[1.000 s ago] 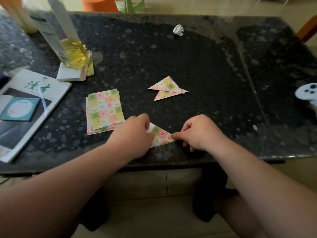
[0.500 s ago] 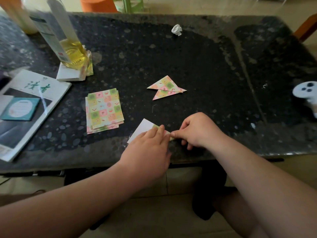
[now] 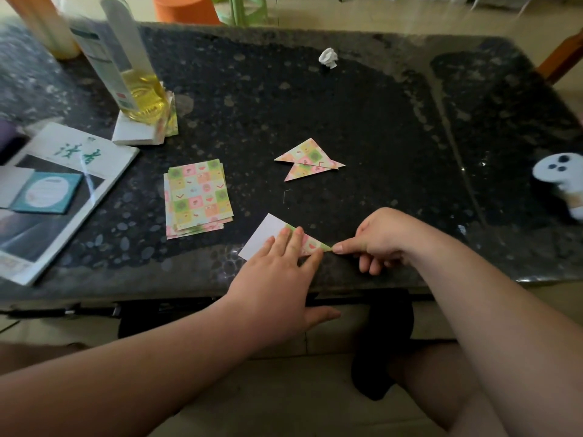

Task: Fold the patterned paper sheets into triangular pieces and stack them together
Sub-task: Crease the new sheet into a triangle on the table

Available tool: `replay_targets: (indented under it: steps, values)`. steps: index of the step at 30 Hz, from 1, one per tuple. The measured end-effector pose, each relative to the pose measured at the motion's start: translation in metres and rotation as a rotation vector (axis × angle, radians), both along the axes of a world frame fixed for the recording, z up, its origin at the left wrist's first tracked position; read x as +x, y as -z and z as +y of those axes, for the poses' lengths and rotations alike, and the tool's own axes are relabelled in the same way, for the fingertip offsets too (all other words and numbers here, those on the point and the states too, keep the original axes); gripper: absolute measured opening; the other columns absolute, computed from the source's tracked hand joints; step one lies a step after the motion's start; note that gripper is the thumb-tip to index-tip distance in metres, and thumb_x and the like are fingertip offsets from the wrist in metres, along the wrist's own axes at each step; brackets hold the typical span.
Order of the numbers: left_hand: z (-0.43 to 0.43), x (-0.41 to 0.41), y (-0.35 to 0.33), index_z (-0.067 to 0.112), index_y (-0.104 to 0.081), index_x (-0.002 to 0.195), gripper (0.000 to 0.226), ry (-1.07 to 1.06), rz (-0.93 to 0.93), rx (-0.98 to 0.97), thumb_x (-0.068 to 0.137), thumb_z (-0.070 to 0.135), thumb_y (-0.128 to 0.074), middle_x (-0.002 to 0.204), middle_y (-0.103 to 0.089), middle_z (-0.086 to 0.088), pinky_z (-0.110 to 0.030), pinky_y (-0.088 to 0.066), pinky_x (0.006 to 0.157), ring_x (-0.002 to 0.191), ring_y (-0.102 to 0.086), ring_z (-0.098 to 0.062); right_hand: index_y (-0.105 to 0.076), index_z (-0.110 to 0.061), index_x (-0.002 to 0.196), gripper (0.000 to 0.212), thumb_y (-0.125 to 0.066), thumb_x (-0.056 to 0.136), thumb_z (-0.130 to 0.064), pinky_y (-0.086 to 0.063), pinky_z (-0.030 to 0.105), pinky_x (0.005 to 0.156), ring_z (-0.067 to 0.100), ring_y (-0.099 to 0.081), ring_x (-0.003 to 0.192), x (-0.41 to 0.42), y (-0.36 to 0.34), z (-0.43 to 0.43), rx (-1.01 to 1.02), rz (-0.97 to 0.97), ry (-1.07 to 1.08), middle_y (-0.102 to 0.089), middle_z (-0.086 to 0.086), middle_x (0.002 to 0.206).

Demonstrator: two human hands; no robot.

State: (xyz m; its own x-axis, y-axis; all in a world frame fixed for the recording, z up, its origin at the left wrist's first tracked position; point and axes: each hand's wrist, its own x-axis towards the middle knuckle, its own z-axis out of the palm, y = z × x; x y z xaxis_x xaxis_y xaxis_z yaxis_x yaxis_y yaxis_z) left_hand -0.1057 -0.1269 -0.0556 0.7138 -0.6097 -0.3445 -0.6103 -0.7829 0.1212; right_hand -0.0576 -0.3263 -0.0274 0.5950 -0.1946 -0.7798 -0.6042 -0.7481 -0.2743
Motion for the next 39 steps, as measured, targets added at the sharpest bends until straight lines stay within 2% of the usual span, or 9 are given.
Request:
replay_targets:
  steps: [5,8,12,17,21,25,30,33,39]
  values:
    - [-0.003,-0.002,0.002,0.032,-0.004,0.163,0.102,-0.015,-0.016,-0.02,0.084,0.091,-0.029,0.171,0.009,-0.014,-0.048,0.0,0.128,0.157,0.011,-0.034,-0.065,-0.009,0.082,0.025,-0.073,0.095,-0.029,-0.035,0.017,0.038,0.014,-0.06,0.042,-0.004,0.004,-0.005,0.089,-0.011,0.1,-0.069,0.007,0.058]
    - [-0.006,-0.002,0.002,0.032,-0.007,0.163,0.102,-0.026,-0.026,-0.018,0.083,0.092,-0.029,0.171,0.004,-0.014,-0.051,-0.003,0.128,0.157,0.007,-0.037,-0.069,-0.007,0.089,0.029,-0.076,0.092,-0.035,-0.039,0.022,0.04,0.016,-0.063,0.046,-0.005,0.001,0.0,0.11,-0.054,0.108,-0.073,0.009,0.064]
    - [-0.006,-0.001,0.001,0.032,-0.004,0.163,0.104,-0.019,-0.029,-0.013,0.082,0.092,-0.031,0.17,0.001,-0.015,-0.051,-0.001,0.128,0.156,0.007,-0.039,-0.068,-0.01,0.089,0.036,-0.077,0.09,-0.044,-0.041,0.022,0.044,0.016,-0.064,0.05,-0.005,-0.001,0.007,0.061,-0.085,0.05,-0.076,0.009,0.07]
    - [0.001,0.001,0.003,0.033,0.0,0.163,0.107,-0.018,-0.001,-0.02,0.08,0.095,-0.026,0.171,0.009,-0.008,-0.049,0.008,0.127,0.157,0.013,-0.028,-0.068,-0.011,0.089,0.035,-0.074,0.093,-0.045,-0.044,0.023,0.048,0.016,-0.066,0.052,-0.001,-0.002,0.009,0.019,-0.053,0.01,-0.076,0.006,0.068]
    - [0.009,0.005,0.0,0.032,-0.004,0.163,0.106,0.013,-0.034,0.017,0.08,0.096,-0.02,0.172,0.005,-0.002,-0.055,0.013,0.124,0.158,0.011,-0.021,-0.07,-0.013,0.094,0.028,-0.072,0.095,-0.041,-0.049,0.023,0.05,0.014,-0.068,0.054,-0.002,-0.004,0.012,0.011,-0.096,-0.057,-0.077,0.003,0.07]
    - [0.01,0.007,-0.002,0.032,-0.007,0.163,0.102,0.031,-0.056,0.038,0.082,0.094,-0.017,0.172,0.001,-0.003,-0.059,0.012,0.123,0.158,0.009,-0.021,-0.072,-0.019,0.092,0.022,-0.076,0.092,-0.041,-0.048,0.025,0.053,0.011,-0.06,0.047,-0.005,-0.002,0.02,0.036,-0.107,-0.113,-0.077,-0.003,0.068]
    - [0.017,0.009,-0.008,0.038,-0.011,0.162,0.093,0.025,-0.051,0.052,0.085,0.09,-0.015,0.172,0.001,0.003,-0.06,0.015,0.121,0.158,0.011,-0.019,-0.074,-0.015,0.089,0.025,-0.08,0.088,-0.039,-0.04,0.028,0.054,0.012,-0.049,0.045,-0.004,-0.003,0.02,0.069,-0.053,-0.022,-0.077,0.0,0.068]
    - [0.032,0.013,-0.015,0.042,-0.018,0.16,0.086,-0.002,-0.045,0.078,0.087,0.088,-0.014,0.172,0.003,0.005,-0.058,0.017,0.122,0.157,0.015,-0.019,-0.073,-0.013,0.088,0.024,-0.08,0.089,-0.036,-0.035,0.024,0.048,0.011,-0.049,0.043,0.0,-0.004,0.02,0.08,-0.003,0.024,-0.074,0.001,0.064]
    - [0.074,0.012,-0.019,0.043,-0.023,0.159,0.086,-0.037,-0.102,0.169,0.087,0.078,0.008,0.171,0.005,0.006,-0.059,0.014,0.123,0.157,0.013,-0.022,-0.072,-0.013,0.089,0.023,-0.08,0.089,-0.035,-0.038,0.021,0.045,0.009,-0.053,0.042,0.001,-0.004,0.02,0.089,0.016,0.027,-0.072,0.001,0.061]
